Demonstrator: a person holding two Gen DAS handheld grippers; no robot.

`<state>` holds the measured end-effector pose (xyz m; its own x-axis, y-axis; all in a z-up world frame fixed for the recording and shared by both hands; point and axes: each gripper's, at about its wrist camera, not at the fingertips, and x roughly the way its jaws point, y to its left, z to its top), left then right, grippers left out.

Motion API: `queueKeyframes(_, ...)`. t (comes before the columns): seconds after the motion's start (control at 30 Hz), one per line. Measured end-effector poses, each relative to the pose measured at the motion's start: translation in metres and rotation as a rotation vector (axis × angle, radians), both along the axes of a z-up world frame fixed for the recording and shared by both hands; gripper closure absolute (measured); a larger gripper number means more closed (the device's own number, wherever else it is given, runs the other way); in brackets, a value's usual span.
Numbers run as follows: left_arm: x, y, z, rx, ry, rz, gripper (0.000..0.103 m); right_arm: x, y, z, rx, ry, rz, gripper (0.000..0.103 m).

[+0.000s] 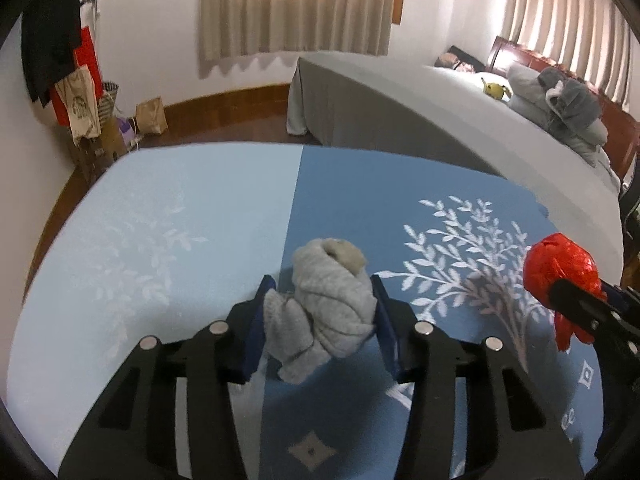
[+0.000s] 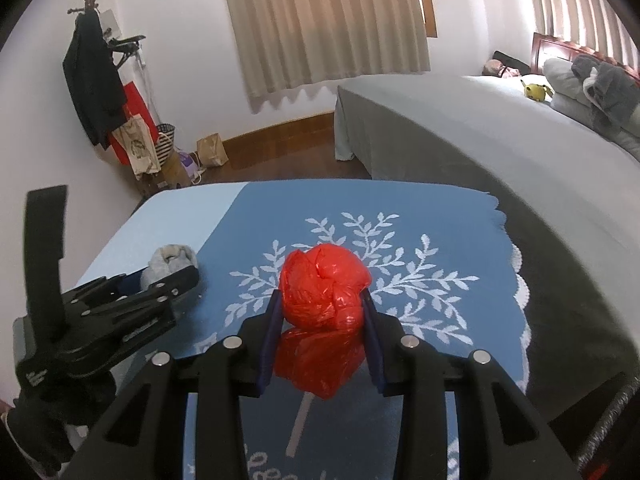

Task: Collect trash
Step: 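Grasp the grey sock with the left gripper while the right holds the red bag, then carry the grey sock and red bag over the black bin and open both grippers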

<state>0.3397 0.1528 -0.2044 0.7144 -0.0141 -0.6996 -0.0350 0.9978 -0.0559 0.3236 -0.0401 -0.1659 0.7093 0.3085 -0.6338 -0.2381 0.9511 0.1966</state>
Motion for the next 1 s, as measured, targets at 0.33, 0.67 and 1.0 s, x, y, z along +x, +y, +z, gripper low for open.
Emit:
queueKeyframes(0.33, -0.040, -0.010, 0.025, 0.011, -0.048, -0.005, 0.057, -0.020, -0.020, 0.016, 0.028, -0.019, -0.027, 0.066)
queueKeyframes(0.67, -0.079, -0.026, 0.057, 0.001, -0.087, 0.005, 0.057, -0.059, -0.036, 0.045, 0.030, -0.067, -0.028, 0.066)
queueKeyframes(1.0, -0.118, -0.046, 0.084, -0.023, -0.125, -0.011, 0.057, -0.106, -0.057, 0.075, 0.027, -0.121, -0.034, 0.066)
